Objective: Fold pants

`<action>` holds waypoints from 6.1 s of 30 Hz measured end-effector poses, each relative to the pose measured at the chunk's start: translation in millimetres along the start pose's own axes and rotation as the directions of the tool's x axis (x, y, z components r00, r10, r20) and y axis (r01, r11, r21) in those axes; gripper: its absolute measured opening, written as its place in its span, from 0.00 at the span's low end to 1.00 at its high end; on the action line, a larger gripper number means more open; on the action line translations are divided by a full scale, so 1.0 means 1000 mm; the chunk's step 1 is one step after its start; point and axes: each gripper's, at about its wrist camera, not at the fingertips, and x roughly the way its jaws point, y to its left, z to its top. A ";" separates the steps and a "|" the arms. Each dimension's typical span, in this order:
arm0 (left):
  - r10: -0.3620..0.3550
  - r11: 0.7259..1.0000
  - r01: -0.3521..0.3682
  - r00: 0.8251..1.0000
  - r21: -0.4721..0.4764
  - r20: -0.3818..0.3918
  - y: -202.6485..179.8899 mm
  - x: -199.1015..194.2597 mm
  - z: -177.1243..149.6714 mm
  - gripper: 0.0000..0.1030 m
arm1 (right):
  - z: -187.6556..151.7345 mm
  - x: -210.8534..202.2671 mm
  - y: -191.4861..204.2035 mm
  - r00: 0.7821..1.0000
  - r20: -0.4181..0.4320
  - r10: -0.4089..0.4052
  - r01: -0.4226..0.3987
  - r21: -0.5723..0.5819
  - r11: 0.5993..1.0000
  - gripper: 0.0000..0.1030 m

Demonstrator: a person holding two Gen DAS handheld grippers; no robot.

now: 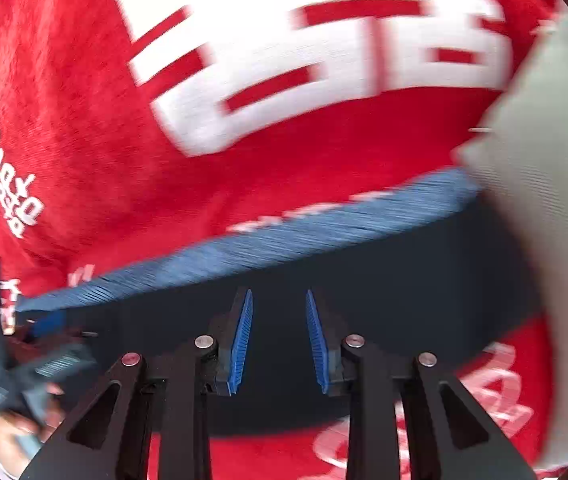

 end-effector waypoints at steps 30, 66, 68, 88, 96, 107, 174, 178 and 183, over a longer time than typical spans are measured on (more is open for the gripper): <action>-0.023 0.999 0.023 1.000 -0.034 0.015 0.018 0.013 0.026 1.00 | -0.063 -0.023 -0.021 0.989 -0.039 -0.143 0.144 0.042 0.989 0.55; -0.057 0.993 0.059 0.998 0.098 -0.017 -0.083 -0.020 -0.034 1.00 | -0.100 -0.035 -0.170 0.831 0.444 0.335 -0.547 0.540 0.640 0.69; -0.056 0.994 0.057 0.998 0.096 -0.012 -0.088 -0.019 -0.037 1.00 | -0.093 -0.032 -0.168 0.826 0.459 0.327 -0.551 0.534 0.642 0.69; -0.044 0.987 0.025 0.992 0.157 0.116 -0.099 -0.028 -0.059 0.64 | -0.031 -0.088 -0.085 0.943 0.277 0.185 -0.260 0.267 0.928 0.09; -0.104 0.984 0.079 0.983 0.162 0.151 -0.084 -0.020 -0.067 0.64 | -0.019 -0.110 -0.019 0.945 0.260 0.199 -0.223 0.065 0.973 0.08; -0.252 0.966 0.243 0.962 0.088 0.107 -0.004 -0.013 -0.055 0.64 | -0.030 -0.106 0.094 0.954 0.177 0.242 -0.205 -0.203 0.958 0.08; -0.097 0.994 0.101 0.992 -0.044 0.080 0.094 -0.019 -0.050 0.83 | -0.039 -0.106 0.026 0.945 0.238 0.224 -0.228 -0.012 0.974 0.06; -0.070 0.991 0.083 0.991 -0.107 0.117 0.147 -0.037 -0.054 0.83 | -0.060 -0.096 0.116 0.969 0.176 0.172 -0.119 -0.279 0.953 0.07; -0.008 0.982 0.028 0.994 -0.185 0.105 0.219 -0.034 -0.064 0.83 | -0.125 -0.030 0.210 0.993 0.107 -0.038 0.091 -0.547 0.832 0.13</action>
